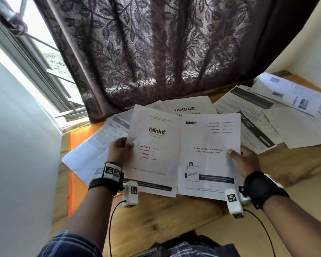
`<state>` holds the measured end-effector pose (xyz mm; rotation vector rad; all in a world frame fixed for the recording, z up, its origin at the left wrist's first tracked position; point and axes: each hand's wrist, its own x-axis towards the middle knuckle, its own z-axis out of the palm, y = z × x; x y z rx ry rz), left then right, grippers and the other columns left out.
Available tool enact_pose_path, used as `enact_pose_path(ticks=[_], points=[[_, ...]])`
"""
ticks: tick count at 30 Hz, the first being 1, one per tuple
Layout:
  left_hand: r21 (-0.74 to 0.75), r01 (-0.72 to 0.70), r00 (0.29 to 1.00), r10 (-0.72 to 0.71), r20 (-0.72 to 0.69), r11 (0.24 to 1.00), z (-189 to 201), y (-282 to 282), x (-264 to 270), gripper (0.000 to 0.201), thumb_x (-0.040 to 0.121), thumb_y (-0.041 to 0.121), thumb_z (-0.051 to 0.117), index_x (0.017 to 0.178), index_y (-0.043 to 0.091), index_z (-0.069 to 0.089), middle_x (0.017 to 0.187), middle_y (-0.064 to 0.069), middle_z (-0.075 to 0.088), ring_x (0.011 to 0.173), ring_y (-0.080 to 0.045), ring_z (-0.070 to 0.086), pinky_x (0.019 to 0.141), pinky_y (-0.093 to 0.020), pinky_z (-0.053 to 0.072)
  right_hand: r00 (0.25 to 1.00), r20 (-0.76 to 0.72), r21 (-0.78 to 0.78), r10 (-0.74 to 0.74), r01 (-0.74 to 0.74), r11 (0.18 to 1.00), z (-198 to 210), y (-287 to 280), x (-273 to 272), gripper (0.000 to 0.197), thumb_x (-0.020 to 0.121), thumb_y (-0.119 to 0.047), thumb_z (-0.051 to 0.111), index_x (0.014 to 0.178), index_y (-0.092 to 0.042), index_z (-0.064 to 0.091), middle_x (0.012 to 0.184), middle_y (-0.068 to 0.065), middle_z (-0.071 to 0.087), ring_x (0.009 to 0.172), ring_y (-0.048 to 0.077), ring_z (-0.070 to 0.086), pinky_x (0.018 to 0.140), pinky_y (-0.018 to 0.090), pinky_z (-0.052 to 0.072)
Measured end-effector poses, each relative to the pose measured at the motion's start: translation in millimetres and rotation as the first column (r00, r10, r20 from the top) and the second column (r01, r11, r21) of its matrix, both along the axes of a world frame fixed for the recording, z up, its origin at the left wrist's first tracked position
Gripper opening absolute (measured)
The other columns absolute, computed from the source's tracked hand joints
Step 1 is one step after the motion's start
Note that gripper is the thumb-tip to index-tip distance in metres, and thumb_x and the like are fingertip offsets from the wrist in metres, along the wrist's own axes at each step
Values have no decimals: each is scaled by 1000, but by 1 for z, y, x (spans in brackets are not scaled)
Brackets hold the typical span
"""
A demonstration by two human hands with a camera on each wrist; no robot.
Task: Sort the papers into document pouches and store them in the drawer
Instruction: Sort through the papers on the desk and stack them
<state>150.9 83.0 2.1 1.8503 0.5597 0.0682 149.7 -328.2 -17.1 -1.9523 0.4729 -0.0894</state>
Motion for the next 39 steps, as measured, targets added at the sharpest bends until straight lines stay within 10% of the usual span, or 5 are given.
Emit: enact_pose_path(ticks=[15, 27, 35, 39], points=[[-183, -97, 989, 115, 96, 978, 23, 46, -22, 18, 94, 2, 61, 111, 3, 69, 110, -19, 72, 97, -31, 67, 93, -50, 55, 993, 90, 16, 72, -74, 997, 25, 56, 52, 11, 89, -10, 66, 95, -4, 73, 94, 13, 72, 87, 28, 65, 75, 33, 46], [-148, -18, 999, 24, 36, 989, 0, 0, -3, 22, 90, 0, 57, 90, 16, 71, 96, -10, 76, 93, -34, 70, 88, -48, 58, 958, 125, 397, 258, -286, 872, 44, 140, 44, 15, 93, -7, 63, 100, -13, 75, 103, 8, 77, 99, 31, 72, 94, 53, 54], [-190, -21, 998, 32, 53, 982, -6, -17, 0, 32, 91, -7, 51, 89, 20, 69, 98, -13, 74, 88, -35, 69, 69, -38, 56, 955, 224, 281, 197, -256, 925, 35, 148, 39, 36, 99, -36, 51, 130, -21, 61, 134, -6, 62, 126, 16, 55, 114, 44, 37], [-153, 47, 990, -26, 137, 987, -4, -21, 0, 33, 82, 6, 55, 78, 31, 75, 94, -9, 77, 95, -36, 70, 89, -52, 56, 910, 218, 195, 351, -393, 898, 46, 148, 40, 27, 97, -14, 61, 123, -14, 62, 119, -5, 67, 116, 19, 61, 92, 28, 48]])
